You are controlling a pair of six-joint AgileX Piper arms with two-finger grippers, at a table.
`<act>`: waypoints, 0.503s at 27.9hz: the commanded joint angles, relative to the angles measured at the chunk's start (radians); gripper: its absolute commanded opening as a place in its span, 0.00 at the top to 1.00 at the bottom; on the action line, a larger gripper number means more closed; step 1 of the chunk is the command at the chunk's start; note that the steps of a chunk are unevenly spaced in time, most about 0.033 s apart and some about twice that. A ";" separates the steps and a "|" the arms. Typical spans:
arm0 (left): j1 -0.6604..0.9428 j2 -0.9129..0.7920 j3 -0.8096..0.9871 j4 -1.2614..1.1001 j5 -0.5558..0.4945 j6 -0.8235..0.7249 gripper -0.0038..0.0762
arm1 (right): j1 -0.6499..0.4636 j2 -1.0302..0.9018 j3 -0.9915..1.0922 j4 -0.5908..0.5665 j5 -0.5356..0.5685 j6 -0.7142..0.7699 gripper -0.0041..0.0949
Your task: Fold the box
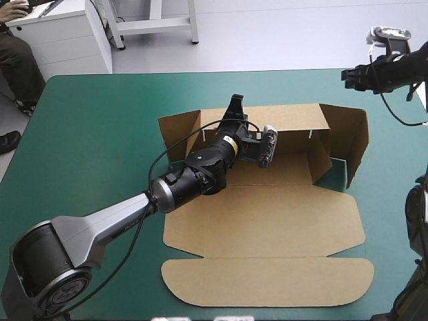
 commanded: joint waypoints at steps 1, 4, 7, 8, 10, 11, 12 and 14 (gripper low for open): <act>-0.015 -0.038 -0.013 -0.001 -0.032 0.001 0.96 | 0.023 -0.009 -0.035 0.018 -0.002 -0.033 0.51; -0.015 -0.038 -0.013 -0.001 -0.032 0.001 0.96 | 0.055 0.007 -0.035 -0.010 0.025 -0.047 0.51; -0.015 -0.038 -0.013 -0.001 -0.030 0.001 0.96 | 0.091 0.011 -0.035 -0.095 0.055 -0.050 0.51; -0.015 -0.038 -0.013 -0.001 -0.027 0.001 0.96 | 0.096 0.011 -0.035 -0.125 0.061 -0.050 0.51; -0.015 -0.038 -0.013 -0.001 -0.019 0.001 0.96 | 0.103 0.011 -0.035 -0.150 0.074 -0.047 0.51; -0.015 -0.038 -0.013 -0.001 -0.016 0.001 0.96 | 0.103 0.011 -0.035 -0.150 0.082 -0.047 0.51; -0.015 -0.038 -0.013 -0.001 -0.011 0.001 0.96 | 0.101 0.011 -0.035 -0.150 0.093 -0.047 0.51; -0.015 -0.038 -0.013 -0.001 0.001 0.001 0.96 | 0.101 0.011 -0.033 -0.166 0.102 -0.008 0.51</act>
